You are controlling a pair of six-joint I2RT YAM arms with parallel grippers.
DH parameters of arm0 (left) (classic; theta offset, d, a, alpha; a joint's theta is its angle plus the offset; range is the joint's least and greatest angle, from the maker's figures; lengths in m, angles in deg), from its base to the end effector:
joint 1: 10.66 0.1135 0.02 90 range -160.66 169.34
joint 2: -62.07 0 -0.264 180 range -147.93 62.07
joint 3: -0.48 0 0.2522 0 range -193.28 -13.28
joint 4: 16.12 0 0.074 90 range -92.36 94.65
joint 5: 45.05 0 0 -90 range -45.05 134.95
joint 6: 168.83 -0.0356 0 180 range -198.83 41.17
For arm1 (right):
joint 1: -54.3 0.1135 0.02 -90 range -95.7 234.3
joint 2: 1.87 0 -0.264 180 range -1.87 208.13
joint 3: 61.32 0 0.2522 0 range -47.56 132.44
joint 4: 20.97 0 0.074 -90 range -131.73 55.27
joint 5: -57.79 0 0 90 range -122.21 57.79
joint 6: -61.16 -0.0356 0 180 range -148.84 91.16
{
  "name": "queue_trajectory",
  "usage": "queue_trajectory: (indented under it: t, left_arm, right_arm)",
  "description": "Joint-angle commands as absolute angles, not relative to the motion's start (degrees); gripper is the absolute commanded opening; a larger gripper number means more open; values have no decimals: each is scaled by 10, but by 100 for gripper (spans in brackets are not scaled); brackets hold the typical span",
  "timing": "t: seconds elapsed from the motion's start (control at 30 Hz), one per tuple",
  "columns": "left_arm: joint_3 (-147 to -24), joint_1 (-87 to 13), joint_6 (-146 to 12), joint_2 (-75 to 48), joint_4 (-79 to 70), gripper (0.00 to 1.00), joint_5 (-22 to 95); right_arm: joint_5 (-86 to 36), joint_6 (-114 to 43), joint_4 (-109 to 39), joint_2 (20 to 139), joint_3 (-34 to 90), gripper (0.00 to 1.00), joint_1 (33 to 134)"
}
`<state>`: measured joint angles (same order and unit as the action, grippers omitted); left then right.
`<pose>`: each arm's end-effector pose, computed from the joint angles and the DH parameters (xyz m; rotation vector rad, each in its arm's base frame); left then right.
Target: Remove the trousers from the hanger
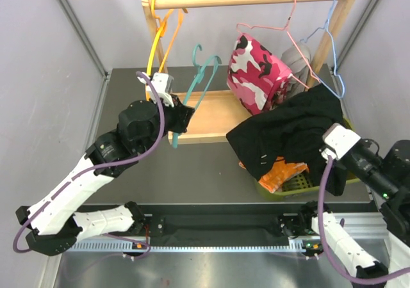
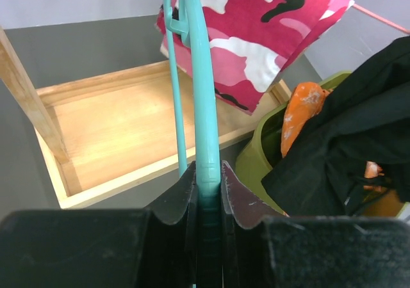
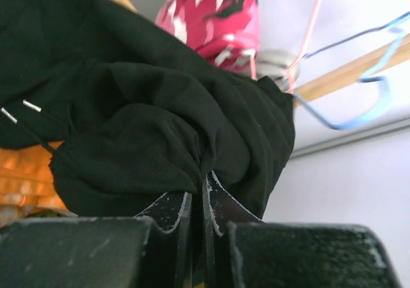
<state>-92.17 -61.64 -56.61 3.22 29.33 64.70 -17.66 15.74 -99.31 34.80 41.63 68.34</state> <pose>0.1342 -0.1465 0.4580 0.1982 1.7930 -0.6181 0.0131 0.0125 0.4794 -1.0246 1.4521 -0.1589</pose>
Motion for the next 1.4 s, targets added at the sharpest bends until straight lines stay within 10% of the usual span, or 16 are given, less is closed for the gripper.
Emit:
queue_trajectory:
  t: [0.0,0.83,1.17,1.37]
  left_arm:
    - [-955,-615,-580,48,279,0,639]
    - [-998,-615,-608,35,258,0,641]
    - [-1067,-614,-630,-23,246,0,696]
    - [-1130,-602,-648,-74,235,0,726]
  right_arm:
    - [-217,180,-962,327,368,0,672]
    - [-135,211,-853,313,-22,5,673]
    - [-112,186,-818,305,-41,90,671]
    - [-114,157,-769,279,-105,96,664]
